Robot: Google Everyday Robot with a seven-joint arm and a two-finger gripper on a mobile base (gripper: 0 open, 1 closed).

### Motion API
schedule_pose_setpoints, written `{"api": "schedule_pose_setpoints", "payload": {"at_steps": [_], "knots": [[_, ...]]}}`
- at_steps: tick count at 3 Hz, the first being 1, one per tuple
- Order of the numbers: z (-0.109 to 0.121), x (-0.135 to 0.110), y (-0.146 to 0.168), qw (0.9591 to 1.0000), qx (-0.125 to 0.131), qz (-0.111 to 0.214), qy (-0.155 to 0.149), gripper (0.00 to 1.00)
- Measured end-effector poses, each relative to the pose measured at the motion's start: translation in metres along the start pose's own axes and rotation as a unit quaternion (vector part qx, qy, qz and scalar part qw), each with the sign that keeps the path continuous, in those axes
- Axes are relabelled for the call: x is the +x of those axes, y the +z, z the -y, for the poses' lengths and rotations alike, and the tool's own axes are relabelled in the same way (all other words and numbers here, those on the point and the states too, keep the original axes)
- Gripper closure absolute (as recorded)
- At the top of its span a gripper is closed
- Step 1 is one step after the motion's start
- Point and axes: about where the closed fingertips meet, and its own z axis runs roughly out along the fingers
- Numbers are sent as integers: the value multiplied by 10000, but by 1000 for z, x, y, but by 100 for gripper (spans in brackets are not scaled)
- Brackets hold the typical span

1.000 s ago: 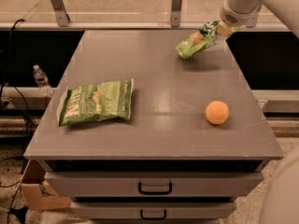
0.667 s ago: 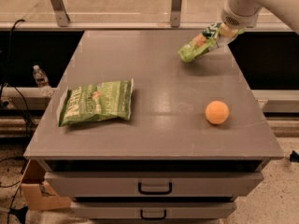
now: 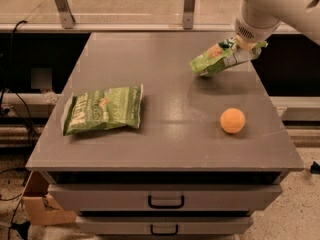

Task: Move green rice chip bag near orange

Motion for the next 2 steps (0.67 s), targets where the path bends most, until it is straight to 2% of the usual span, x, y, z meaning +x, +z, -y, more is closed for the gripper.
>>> {"api": "schedule_pose_setpoints", "payload": {"at_steps": [2], "knots": [[-38, 25, -17, 9984, -133, -294, 467, 100]]}}
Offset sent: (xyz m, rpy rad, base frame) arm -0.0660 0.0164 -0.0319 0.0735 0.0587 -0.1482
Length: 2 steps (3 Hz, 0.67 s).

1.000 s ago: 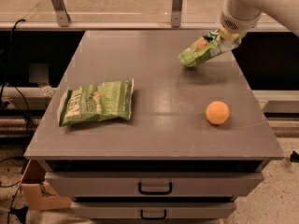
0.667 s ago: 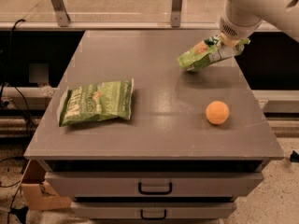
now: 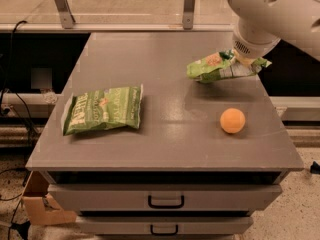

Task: Move green rice chip bag near orange

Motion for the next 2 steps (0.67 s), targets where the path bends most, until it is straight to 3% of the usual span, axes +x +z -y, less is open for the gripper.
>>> {"api": "schedule_pose_setpoints", "payload": {"at_steps": [2], "knots": [[-15, 16, -14, 9995, -51, -223, 226, 100]]}}
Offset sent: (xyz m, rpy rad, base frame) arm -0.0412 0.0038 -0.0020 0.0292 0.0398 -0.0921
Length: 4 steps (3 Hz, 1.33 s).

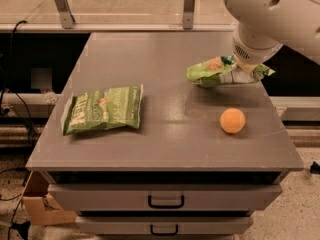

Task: Move green rice chip bag near orange

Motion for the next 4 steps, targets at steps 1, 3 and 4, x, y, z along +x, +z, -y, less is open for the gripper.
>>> {"api": "schedule_pose_setpoints", "payload": {"at_steps": [1, 3, 4], "knots": [[-5, 7, -2, 9999, -91, -73, 62, 100], [-21, 33, 1, 9986, -361, -188, 343, 100], [-27, 43, 2, 9978, -445, -222, 432, 100]]}}
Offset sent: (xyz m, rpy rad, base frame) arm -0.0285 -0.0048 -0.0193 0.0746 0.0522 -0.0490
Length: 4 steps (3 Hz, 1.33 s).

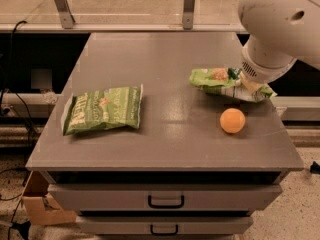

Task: Move green rice chip bag near orange

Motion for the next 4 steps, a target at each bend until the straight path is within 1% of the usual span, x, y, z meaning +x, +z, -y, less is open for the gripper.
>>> {"api": "schedule_pose_setpoints", "payload": {"at_steps": [2, 3, 4], "knots": [[-6, 16, 13, 9995, -226, 0, 205, 100], [-6, 19, 18, 9992, -311, 28, 266, 100], [-7, 19, 20, 9991, -322, 19, 262, 84]]}}
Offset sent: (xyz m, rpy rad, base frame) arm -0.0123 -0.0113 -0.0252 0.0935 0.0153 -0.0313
